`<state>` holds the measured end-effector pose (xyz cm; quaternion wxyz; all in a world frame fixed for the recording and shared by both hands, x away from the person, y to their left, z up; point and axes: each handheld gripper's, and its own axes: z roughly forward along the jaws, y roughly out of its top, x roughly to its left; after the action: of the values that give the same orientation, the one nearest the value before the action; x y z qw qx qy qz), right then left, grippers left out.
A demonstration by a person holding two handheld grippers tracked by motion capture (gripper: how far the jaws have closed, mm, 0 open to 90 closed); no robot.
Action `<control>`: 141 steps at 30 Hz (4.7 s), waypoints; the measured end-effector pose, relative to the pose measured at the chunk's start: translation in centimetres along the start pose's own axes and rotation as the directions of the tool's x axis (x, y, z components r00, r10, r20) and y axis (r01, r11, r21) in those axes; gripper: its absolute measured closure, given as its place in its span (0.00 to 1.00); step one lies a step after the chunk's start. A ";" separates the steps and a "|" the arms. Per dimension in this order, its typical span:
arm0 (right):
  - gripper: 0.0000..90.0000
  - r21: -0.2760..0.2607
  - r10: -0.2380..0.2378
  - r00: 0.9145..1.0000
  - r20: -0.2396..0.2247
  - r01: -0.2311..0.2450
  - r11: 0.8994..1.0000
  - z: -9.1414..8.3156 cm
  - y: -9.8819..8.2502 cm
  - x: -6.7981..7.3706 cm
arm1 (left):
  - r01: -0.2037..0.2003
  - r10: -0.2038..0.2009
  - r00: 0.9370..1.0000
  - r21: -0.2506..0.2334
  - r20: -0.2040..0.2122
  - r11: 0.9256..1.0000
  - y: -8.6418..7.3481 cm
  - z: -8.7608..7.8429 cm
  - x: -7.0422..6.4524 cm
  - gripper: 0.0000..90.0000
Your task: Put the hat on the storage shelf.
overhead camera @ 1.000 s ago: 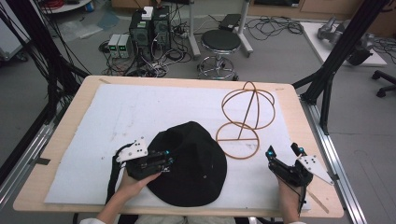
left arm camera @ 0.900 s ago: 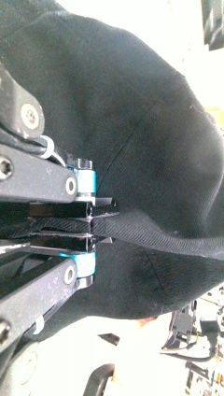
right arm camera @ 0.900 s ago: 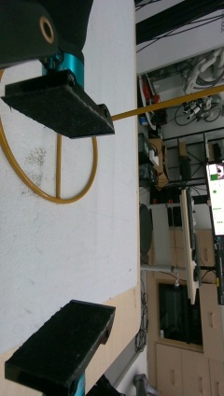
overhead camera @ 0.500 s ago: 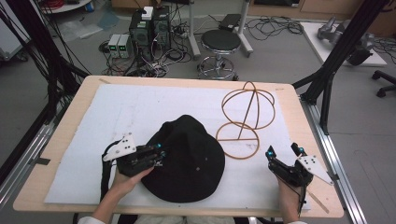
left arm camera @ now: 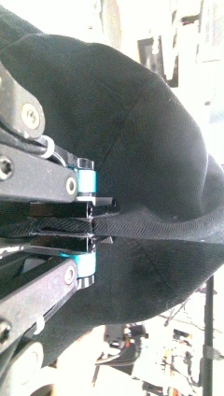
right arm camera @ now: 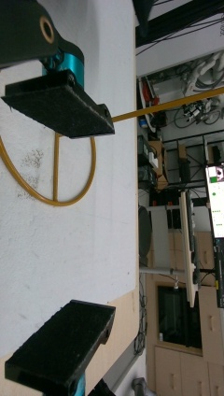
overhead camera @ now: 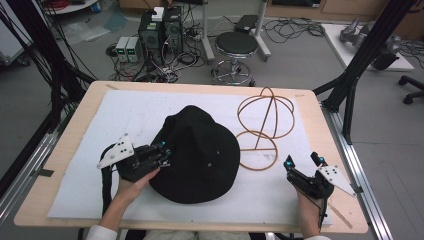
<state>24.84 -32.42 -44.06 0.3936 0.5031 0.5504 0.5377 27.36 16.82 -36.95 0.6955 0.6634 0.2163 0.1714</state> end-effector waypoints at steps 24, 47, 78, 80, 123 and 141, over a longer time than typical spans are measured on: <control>0.12 -0.025 -0.051 0.999 0.010 0.051 0.998 -0.4 0.2 0.6 | -0.038 0.036 0.999 -0.132 -0.016 0.990 2.9 -0.5 -0.2 0.96; 0.12 -0.042 -0.043 0.999 0.003 0.043 0.998 -0.8 0.2 0.9 | -0.039 0.038 0.999 -0.309 -0.009 0.950 5.1 1.0 -0.5 0.96; 0.12 -0.035 -0.030 0.999 -0.014 0.029 0.999 -0.4 0.1 1.0 | -0.001 0.021 0.999 -0.386 0.048 0.923 7.3 8.7 -0.4 0.96; 0.12 -0.033 -0.030 0.999 -0.013 0.030 0.999 -0.4 0.1 1.0 | 0.005 0.015 0.999 -0.372 0.051 0.928 7.3 9.3 -0.4 0.96; 0.12 -0.032 -0.023 1.000 -0.017 0.023 0.999 -0.3 0.1 0.9 | 0.040 -0.022 0.992 -0.151 0.121 0.988 8.0 22.4 -1.1 0.96; 0.12 -0.027 -0.027 1.000 -0.017 0.026 0.999 -0.3 0.0 0.9 | -0.055 0.054 0.989 0.006 0.141 0.998 7.8 23.5 -1.8 0.95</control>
<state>24.37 -31.64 -43.89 0.4026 0.4859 0.5532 0.5439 38.64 -3.63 -28.47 0.7008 0.6830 0.1493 0.1419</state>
